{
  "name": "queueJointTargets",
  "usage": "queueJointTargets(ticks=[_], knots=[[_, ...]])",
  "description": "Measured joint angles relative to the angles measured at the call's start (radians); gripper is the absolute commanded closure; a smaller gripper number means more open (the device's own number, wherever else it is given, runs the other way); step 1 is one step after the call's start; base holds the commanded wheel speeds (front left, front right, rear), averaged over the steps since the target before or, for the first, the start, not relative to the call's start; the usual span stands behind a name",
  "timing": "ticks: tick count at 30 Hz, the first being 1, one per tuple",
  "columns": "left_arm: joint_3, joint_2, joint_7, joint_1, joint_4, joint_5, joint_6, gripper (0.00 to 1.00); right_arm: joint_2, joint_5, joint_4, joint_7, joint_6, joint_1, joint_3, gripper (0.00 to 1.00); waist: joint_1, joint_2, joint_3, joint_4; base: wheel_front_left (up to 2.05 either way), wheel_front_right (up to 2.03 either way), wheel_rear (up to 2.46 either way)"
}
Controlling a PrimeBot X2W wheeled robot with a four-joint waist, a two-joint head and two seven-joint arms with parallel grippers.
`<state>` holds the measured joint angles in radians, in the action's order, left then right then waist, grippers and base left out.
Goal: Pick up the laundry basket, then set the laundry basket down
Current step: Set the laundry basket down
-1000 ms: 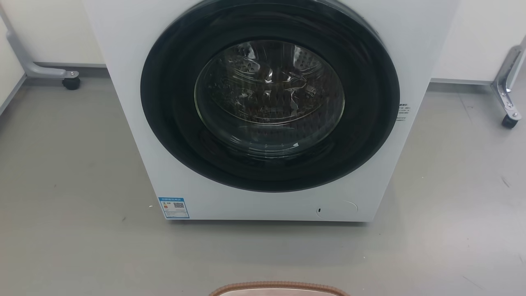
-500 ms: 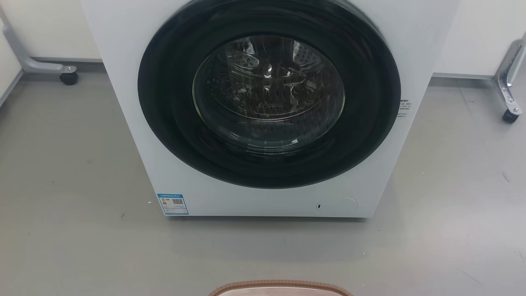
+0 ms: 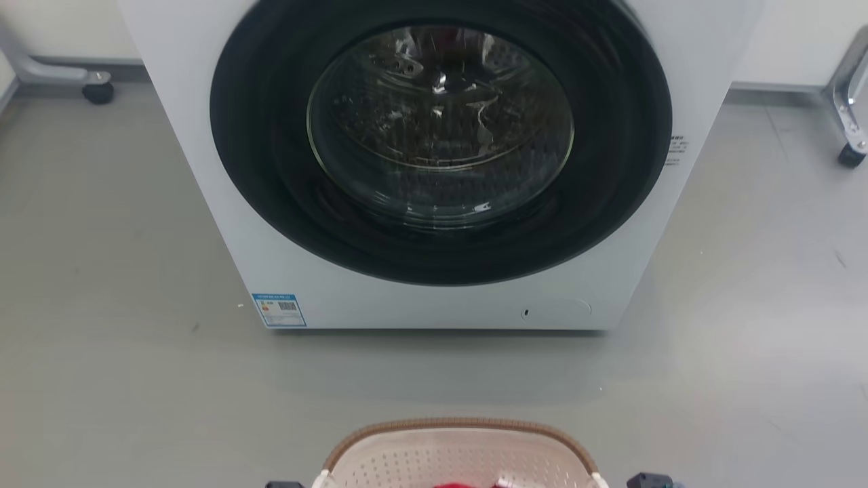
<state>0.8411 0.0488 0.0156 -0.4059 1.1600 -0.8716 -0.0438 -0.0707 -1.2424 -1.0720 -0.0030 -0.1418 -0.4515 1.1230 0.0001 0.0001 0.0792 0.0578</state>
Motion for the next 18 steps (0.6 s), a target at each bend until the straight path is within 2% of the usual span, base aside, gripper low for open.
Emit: queueJointTargets(ticks=[18], knots=[[-0.034,0.012,-0.028,-0.251,-0.003,0.0,-0.005,1.0,-0.003,0.021,-0.021,-0.058,0.0,-0.274,-0.012,1.0,0.0002,0.0001,0.215,-0.009,0.0,0.0,0.0]])
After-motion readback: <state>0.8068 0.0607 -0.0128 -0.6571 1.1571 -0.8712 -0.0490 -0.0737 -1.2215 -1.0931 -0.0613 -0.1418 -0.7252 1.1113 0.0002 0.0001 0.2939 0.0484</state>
